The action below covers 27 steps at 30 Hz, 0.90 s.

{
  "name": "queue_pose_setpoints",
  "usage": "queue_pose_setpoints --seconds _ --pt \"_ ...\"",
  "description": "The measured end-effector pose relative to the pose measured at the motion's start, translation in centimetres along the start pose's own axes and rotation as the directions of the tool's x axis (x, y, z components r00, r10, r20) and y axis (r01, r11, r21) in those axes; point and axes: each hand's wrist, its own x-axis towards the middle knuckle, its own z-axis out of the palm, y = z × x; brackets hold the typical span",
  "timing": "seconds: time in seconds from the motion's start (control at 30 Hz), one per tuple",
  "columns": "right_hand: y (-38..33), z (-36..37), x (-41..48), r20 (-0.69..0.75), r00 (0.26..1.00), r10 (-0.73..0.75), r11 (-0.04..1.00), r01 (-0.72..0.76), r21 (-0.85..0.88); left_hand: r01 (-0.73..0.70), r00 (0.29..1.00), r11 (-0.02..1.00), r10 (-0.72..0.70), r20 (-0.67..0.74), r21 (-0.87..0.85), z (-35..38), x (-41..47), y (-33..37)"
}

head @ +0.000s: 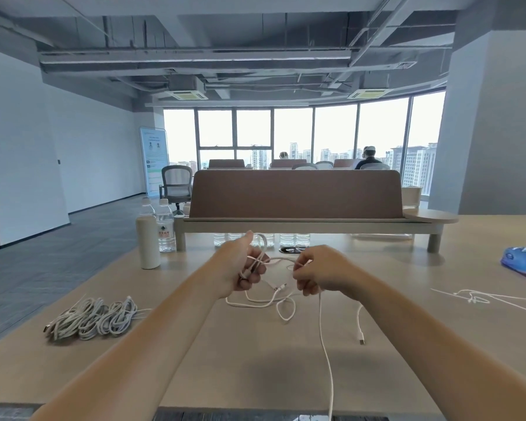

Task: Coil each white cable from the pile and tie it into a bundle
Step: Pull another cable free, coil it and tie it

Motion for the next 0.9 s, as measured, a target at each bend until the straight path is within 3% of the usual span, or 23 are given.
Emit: queue_pose_setpoints --seconds 0.13,0.3,0.47,0.67,0.77,0.9 --pt "1.2 -0.5 0.2 -0.024 0.992 0.127 0.959 -0.116 0.257 0.026 0.999 0.998 -0.029 0.035 0.065 -0.5 0.1 -0.3" --pt "0.2 0.1 0.5 -0.155 0.975 0.157 0.952 -0.107 0.288 0.015 0.991 0.984 -0.038 0.126 0.176 0.7 -0.1 -1.0" --pt "-0.6 0.6 0.6 -0.247 0.951 0.185 0.908 -0.069 0.413 0.009 0.991 0.977 -0.037 0.128 0.211 1.7 -0.2 -1.4" --pt "-1.5 1.1 0.3 -0.273 0.958 0.088 0.939 0.012 0.343 0.032 0.997 0.982 -0.044 0.062 0.185 2.1 -0.6 -0.9" --pt "-2.1 1.3 0.1 -0.234 0.969 0.074 0.937 0.013 0.350 0.022 0.998 0.982 -0.031 0.050 0.188 2.0 -0.6 -1.1" --pt "-2.1 1.1 -0.3 -0.261 0.961 0.091 0.976 -0.034 0.216 0.009 0.999 0.989 -0.013 0.029 0.147 1.8 -0.6 -1.2"
